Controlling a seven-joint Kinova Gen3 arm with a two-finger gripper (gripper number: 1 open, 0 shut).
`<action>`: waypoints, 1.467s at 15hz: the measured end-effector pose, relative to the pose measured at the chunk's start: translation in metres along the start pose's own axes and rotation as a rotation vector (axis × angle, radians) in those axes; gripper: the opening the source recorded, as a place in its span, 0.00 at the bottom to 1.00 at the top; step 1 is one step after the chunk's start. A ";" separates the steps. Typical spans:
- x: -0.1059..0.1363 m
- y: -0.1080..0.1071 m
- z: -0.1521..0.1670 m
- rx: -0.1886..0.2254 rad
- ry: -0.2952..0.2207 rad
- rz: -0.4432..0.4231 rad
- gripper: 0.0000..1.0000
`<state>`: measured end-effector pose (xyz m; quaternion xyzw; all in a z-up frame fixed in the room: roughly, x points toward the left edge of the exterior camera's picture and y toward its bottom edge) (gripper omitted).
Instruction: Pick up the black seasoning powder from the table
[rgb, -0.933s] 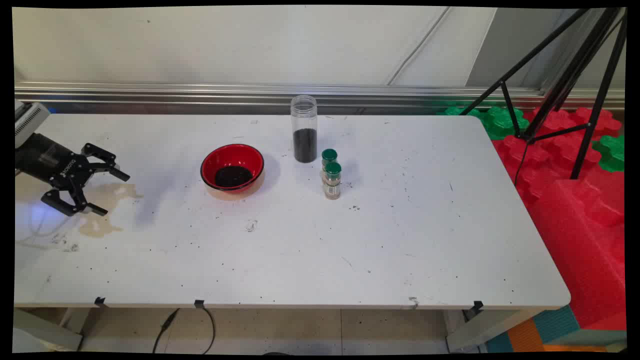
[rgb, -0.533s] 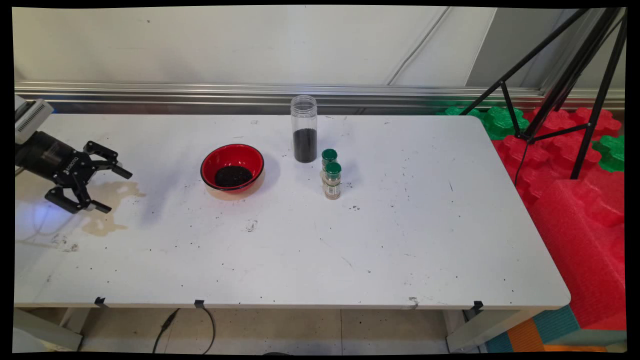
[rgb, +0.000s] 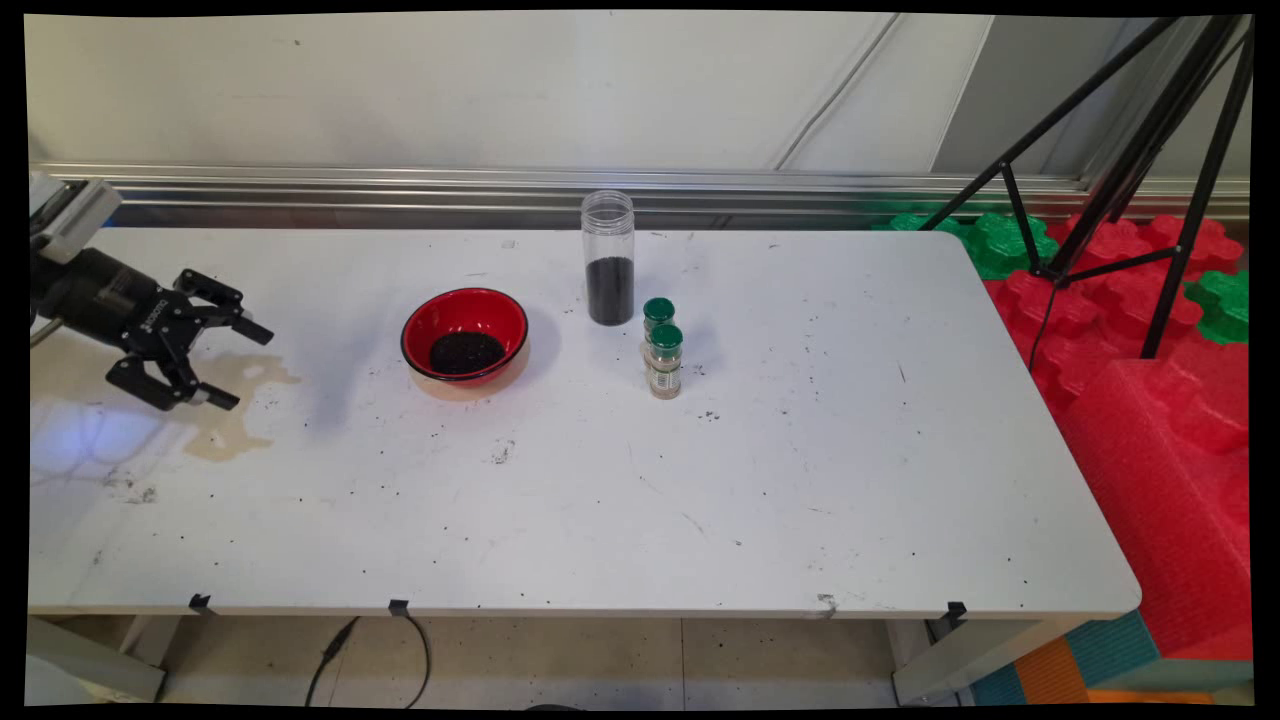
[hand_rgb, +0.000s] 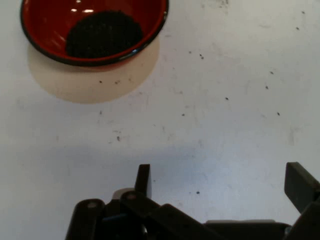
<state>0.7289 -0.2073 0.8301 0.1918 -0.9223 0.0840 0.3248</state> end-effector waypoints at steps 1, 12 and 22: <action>0.004 -0.001 0.000 0.005 -0.001 -0.020 1.00; 0.055 -0.032 0.009 0.068 -0.002 -0.218 1.00; 0.108 -0.085 0.045 0.140 0.040 -0.333 1.00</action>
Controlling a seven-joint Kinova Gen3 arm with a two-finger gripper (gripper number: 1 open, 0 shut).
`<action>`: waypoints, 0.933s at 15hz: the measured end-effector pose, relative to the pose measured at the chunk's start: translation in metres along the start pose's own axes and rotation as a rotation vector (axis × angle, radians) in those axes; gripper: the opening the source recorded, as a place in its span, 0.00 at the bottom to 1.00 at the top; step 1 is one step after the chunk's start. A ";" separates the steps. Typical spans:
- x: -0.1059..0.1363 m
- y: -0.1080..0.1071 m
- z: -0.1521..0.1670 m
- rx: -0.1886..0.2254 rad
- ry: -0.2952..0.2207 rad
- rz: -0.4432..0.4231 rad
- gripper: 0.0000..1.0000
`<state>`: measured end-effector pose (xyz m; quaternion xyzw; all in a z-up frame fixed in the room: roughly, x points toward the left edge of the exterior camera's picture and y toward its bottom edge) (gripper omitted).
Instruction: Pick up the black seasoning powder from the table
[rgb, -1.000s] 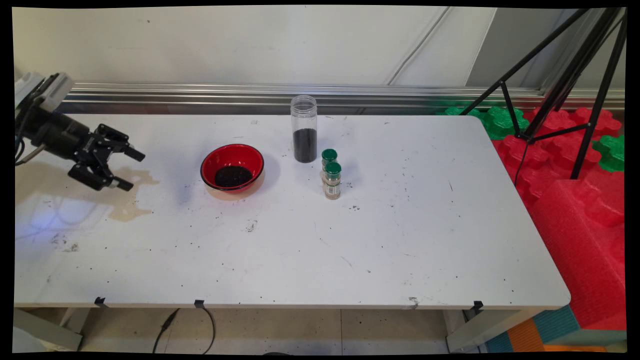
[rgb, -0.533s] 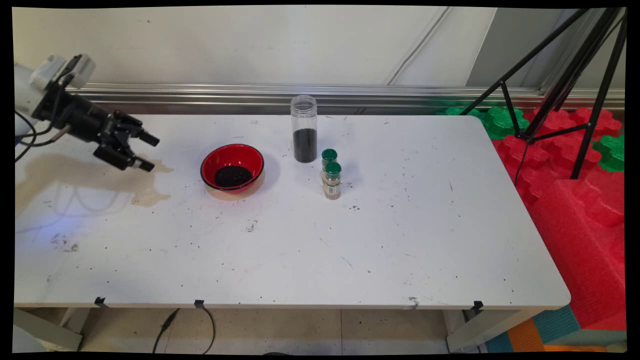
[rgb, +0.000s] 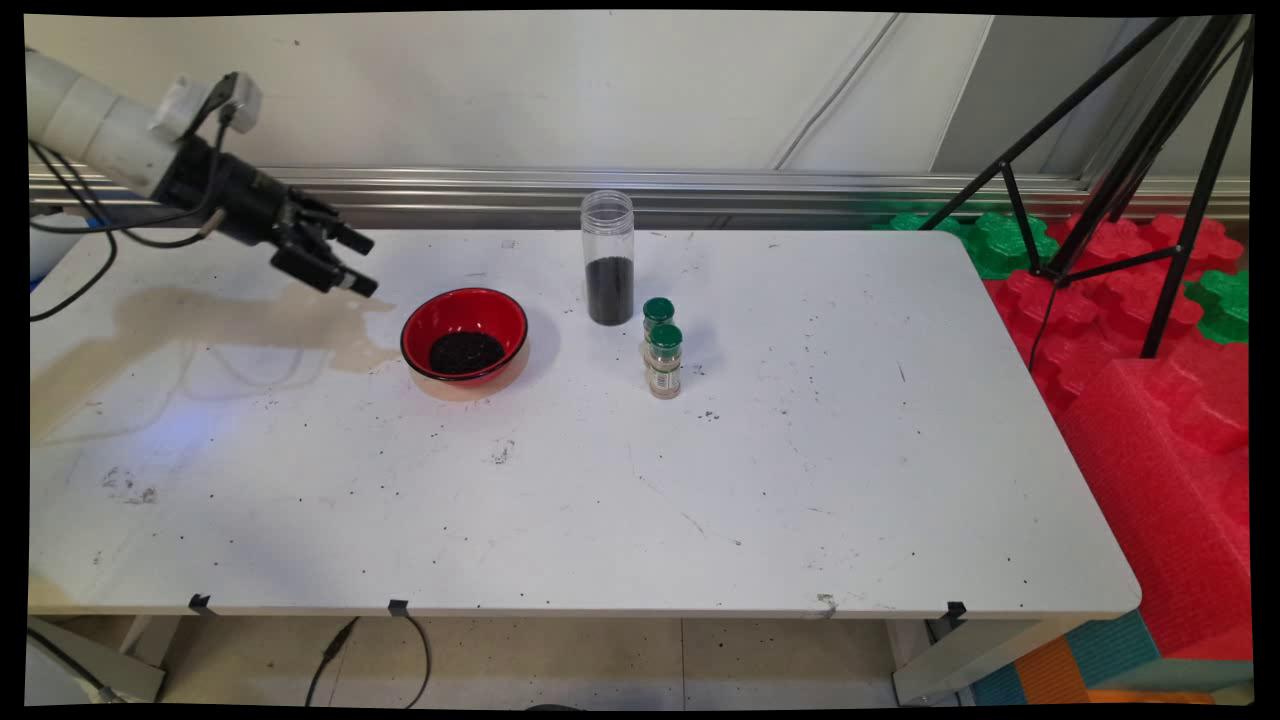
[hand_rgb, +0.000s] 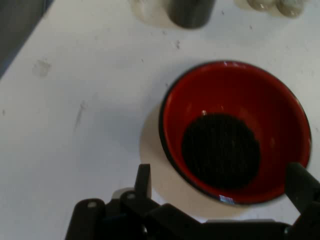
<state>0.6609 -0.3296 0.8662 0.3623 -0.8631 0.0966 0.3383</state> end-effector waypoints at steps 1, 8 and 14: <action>0.006 -0.003 0.005 0.000 0.007 0.002 1.00; 0.038 -0.025 0.044 -0.012 0.073 0.085 1.00; 0.054 -0.041 0.078 -0.044 0.139 0.188 1.00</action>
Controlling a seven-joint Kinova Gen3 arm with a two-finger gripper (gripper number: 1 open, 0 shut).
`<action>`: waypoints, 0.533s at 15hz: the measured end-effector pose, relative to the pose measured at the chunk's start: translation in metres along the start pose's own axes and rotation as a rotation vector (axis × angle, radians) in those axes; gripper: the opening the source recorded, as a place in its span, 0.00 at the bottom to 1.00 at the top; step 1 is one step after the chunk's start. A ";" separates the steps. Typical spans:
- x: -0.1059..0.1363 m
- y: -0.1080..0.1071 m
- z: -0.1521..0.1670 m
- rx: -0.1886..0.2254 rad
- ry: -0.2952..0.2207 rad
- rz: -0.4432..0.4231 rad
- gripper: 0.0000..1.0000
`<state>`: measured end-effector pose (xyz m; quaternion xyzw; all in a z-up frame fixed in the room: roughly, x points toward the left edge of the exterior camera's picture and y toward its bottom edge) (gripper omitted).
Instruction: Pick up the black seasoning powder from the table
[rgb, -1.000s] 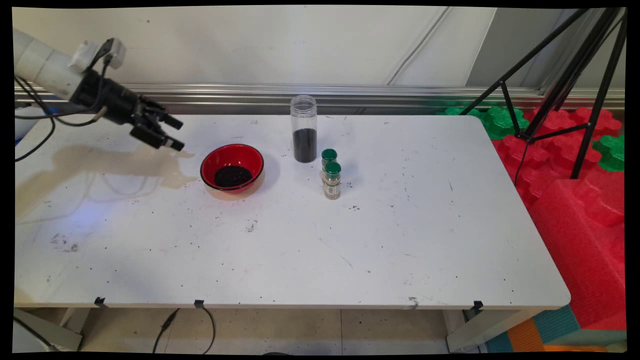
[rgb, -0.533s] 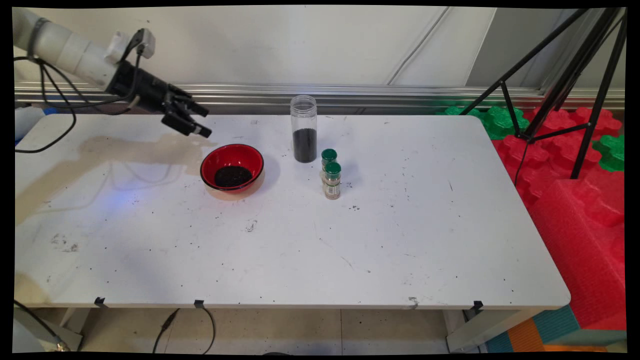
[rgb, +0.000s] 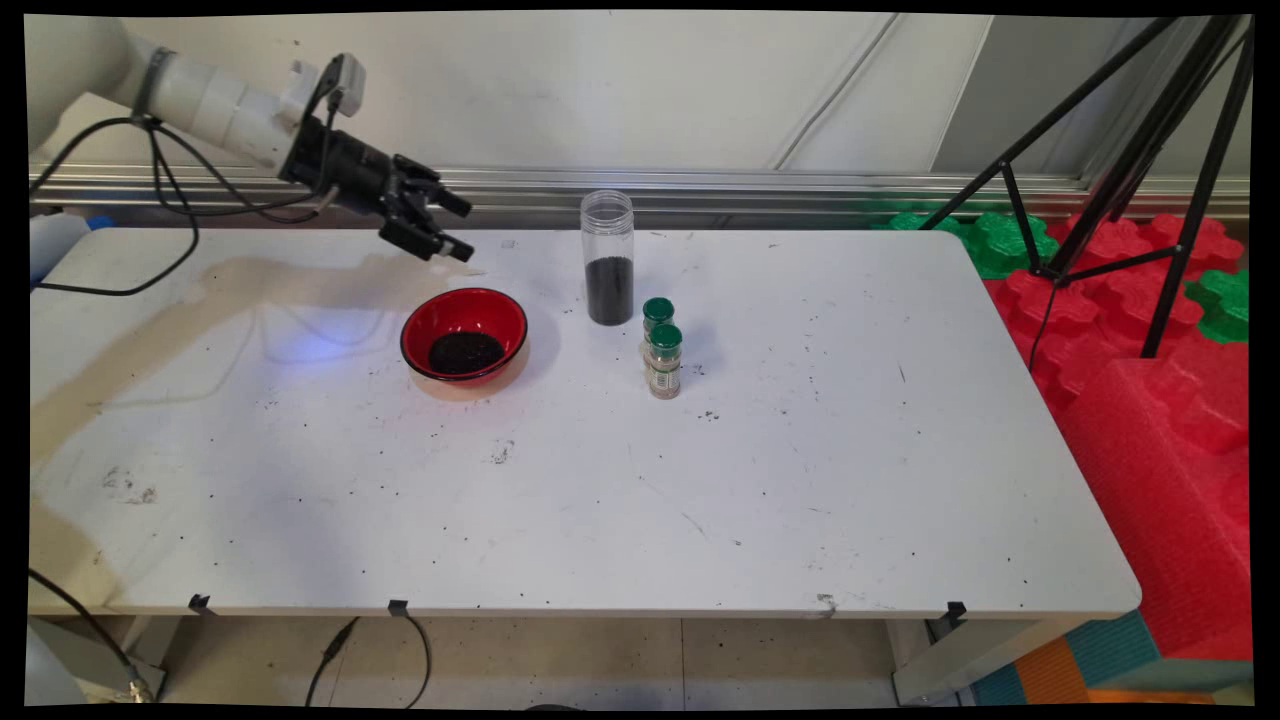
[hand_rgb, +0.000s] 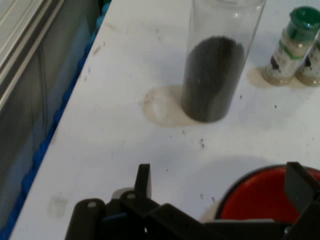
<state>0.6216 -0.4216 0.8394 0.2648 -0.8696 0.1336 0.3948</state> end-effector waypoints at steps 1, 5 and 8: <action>0.001 -0.003 0.007 -0.008 0.015 0.019 1.00; 0.008 -0.011 0.036 -0.051 0.078 0.081 1.00; 0.013 -0.013 0.056 -0.089 0.122 0.117 1.00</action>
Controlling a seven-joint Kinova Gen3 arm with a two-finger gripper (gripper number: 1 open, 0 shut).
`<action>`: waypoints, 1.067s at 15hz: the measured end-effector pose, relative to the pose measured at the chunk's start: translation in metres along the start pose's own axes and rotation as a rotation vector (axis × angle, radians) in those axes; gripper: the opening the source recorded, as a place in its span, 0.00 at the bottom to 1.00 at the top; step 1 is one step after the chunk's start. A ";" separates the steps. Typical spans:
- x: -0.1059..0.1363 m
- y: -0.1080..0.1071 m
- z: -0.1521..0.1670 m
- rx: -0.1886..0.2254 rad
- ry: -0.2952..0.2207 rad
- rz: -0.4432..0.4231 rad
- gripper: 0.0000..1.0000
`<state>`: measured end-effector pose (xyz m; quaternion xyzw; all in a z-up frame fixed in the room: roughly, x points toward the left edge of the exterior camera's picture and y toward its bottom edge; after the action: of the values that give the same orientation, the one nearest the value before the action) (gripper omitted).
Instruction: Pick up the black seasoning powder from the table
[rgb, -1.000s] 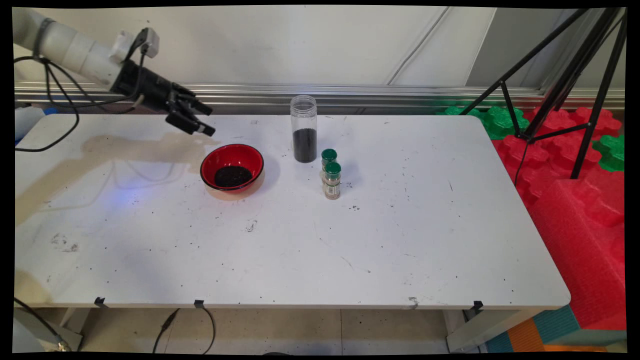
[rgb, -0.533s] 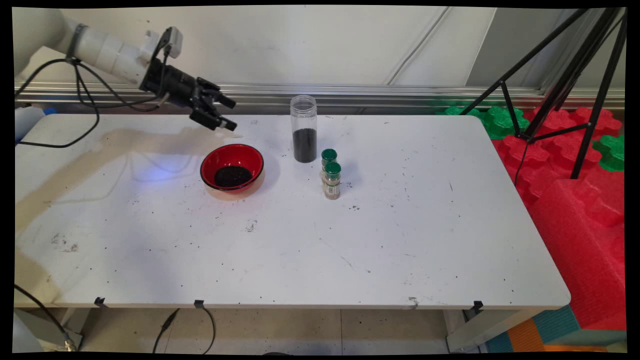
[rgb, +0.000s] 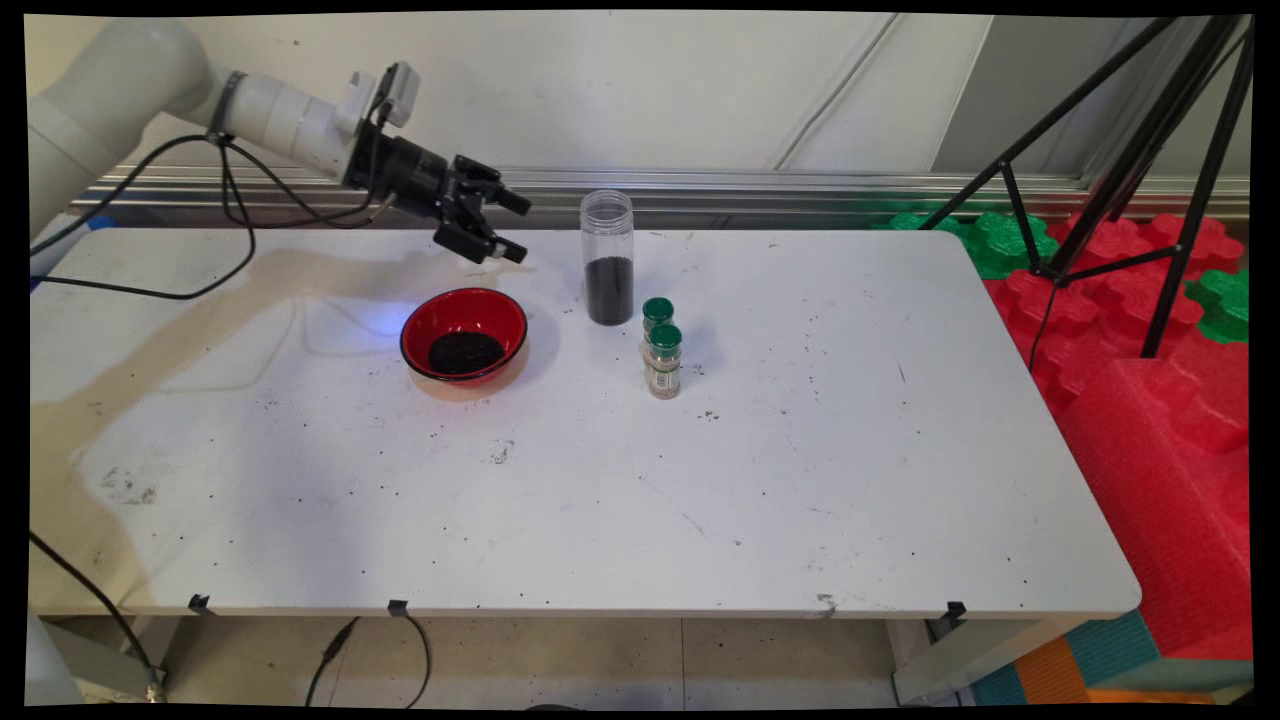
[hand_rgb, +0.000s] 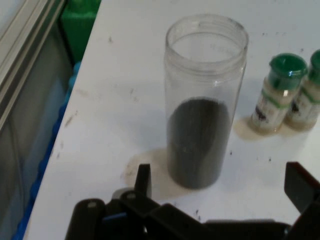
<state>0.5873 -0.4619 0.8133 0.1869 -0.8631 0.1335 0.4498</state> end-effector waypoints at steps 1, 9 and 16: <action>0.001 -0.002 0.007 -0.012 0.014 0.011 1.00; 0.004 -0.011 0.058 -0.072 0.091 0.052 1.00; 0.005 -0.017 0.093 -0.077 0.126 0.044 1.00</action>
<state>0.5246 -0.5154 0.7668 0.1415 -0.8414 0.1216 0.5072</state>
